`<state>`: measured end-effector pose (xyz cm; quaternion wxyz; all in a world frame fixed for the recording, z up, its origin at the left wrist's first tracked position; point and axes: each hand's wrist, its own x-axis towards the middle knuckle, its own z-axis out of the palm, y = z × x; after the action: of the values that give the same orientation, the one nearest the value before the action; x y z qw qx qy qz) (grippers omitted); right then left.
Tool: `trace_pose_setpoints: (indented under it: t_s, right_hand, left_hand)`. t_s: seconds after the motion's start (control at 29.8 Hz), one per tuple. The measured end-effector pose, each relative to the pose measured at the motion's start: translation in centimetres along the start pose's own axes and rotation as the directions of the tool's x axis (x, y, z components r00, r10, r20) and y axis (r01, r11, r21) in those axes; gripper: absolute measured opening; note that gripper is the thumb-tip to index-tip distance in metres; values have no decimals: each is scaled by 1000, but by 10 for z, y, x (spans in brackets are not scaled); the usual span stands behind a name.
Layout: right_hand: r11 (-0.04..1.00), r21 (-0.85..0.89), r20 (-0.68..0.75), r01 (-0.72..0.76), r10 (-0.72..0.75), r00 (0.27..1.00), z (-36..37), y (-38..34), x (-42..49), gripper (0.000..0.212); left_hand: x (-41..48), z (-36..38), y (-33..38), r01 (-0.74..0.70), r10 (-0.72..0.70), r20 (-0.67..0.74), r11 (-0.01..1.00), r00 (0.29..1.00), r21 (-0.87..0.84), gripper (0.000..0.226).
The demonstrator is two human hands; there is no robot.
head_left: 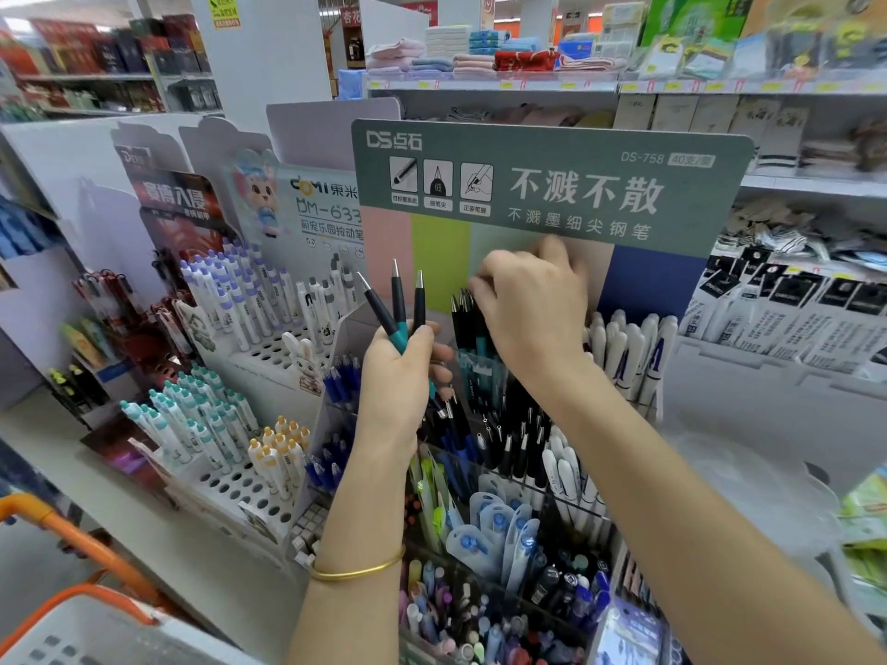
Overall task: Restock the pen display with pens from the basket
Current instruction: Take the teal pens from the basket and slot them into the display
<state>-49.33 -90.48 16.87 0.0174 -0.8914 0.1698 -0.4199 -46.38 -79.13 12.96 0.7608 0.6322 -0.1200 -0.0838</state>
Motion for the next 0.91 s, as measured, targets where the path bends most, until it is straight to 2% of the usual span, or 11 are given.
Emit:
trace_pose_setpoints:
  t_s: [0.07,0.13,0.2,0.27,0.37,0.54,0.6,0.71,0.77,0.84,0.91]
  right_hand:
    - [988,-150,128,47,-27,991,0,1,0,19]
    - [972,-226,177,59,-19,984,0,2,0,16]
    - [979,-206,80,13,3,997,-1,3,1,12]
    - [997,-70,-5,-15,15,1000,-9,2,3,18]
    - [979,198,149,-55,25,988,-25,-4,8,30]
    - [861,480,298,-169,21,954,-29,-5,8,21]
    - [825,524,250,-211,88,964,-30,-3,11,17]
    - [842,502,33,-198,211,977,-29,2,15,17]
    - [862,472,-78,-186,251,965,-28,5,17,17]
    - [889,428,-118,-160,231,966,-24,9,15,14]
    - [922,357,-85,-147,189,978,-19,10,12,13]
  left_hand:
    - [-1,0,1,15,-14,24,999,1000,-35,13]
    - [-2,0,2,20,-17,58,998,998,-52,14]
    - [-4,0,3,10,-4,105,999,994,-53,15]
    - [-5,1,4,-7,17,167,998,986,-63,17]
    - [-7,3,4,-46,64,252,996,966,-77,18]
    - [-10,6,5,-64,84,315,995,945,-75,19]
    - [-8,6,3,-19,44,271,995,962,-96,15]
    - [-5,6,0,22,-5,172,995,985,-95,8]
    - [-4,7,-1,-6,8,117,1000,993,-22,8]
    - [-3,8,-1,-57,51,68,995,996,80,9]
    - [-4,8,1,-66,60,69,994,996,90,10]
